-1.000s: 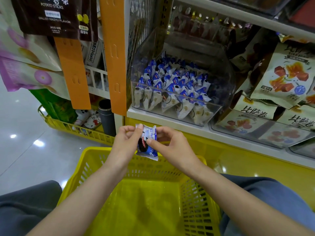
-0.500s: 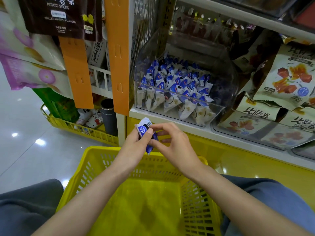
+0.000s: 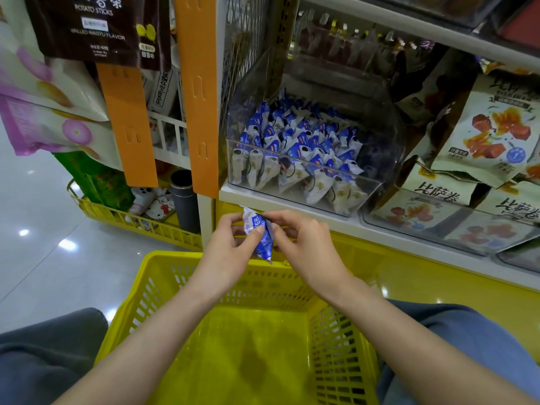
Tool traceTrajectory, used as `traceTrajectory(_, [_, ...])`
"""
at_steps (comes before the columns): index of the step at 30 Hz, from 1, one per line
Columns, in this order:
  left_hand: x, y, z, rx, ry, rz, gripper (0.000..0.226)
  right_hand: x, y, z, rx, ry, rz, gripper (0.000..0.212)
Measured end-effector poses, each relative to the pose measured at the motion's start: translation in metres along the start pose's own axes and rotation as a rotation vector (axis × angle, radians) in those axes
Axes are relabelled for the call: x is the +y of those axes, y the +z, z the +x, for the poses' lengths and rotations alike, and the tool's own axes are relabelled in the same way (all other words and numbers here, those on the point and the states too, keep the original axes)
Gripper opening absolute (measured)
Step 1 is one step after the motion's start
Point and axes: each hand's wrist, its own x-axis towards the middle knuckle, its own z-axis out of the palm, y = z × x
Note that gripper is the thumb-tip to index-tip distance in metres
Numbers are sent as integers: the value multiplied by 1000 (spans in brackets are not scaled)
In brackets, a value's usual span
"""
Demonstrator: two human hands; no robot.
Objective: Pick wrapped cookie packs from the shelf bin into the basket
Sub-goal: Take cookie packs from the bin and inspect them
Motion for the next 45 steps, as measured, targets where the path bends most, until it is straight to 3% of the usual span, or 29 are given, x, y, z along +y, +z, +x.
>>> traceTrajectory(3, [-2, 1, 2, 18, 7, 28, 44, 1, 2, -1, 27, -7, -54, 24])
traceTrajectory(6, [0, -2, 4, 73, 71, 219, 54, 1, 1, 0, 23, -44, -125, 23])
traceTrajectory(12, [5, -7, 2, 25, 28, 100, 38, -3, 2, -6, -43, -225, -241, 27])
traceTrajectory(18, [3, -6, 4, -5, 6, 70, 41, -2, 0, -5, -2, -226, -274, 24])
traceTrajectory(23, [3, -3, 6, 27, -99, -142, 58, -1, 9, -3, 18, -40, -152, 28])
traceTrajectory(27, [3, -9, 8, 86, -131, -318, 62, -4, 10, 2, -129, 293, 224, 35])
traceTrajectory(30, [3, -13, 7, 58, -70, -113, 63, -7, 6, 5, -116, 332, 388, 25])
traceTrajectory(33, [2, -17, 7, 34, 129, 300, 53, -4, 3, 4, -87, 268, 246, 22])
traceTrajectory(36, [1, -20, 6, 6, 315, 507, 36, -2, 0, 4, -91, 162, 94, 28])
traceTrajectory(42, [2, -23, 5, 42, 405, 558, 13, -3, 1, 1, -83, 161, 201, 57])
traceTrajectory(45, [4, -21, 2, 67, 415, 539, 7, -4, 4, 1, -79, 230, 260, 58])
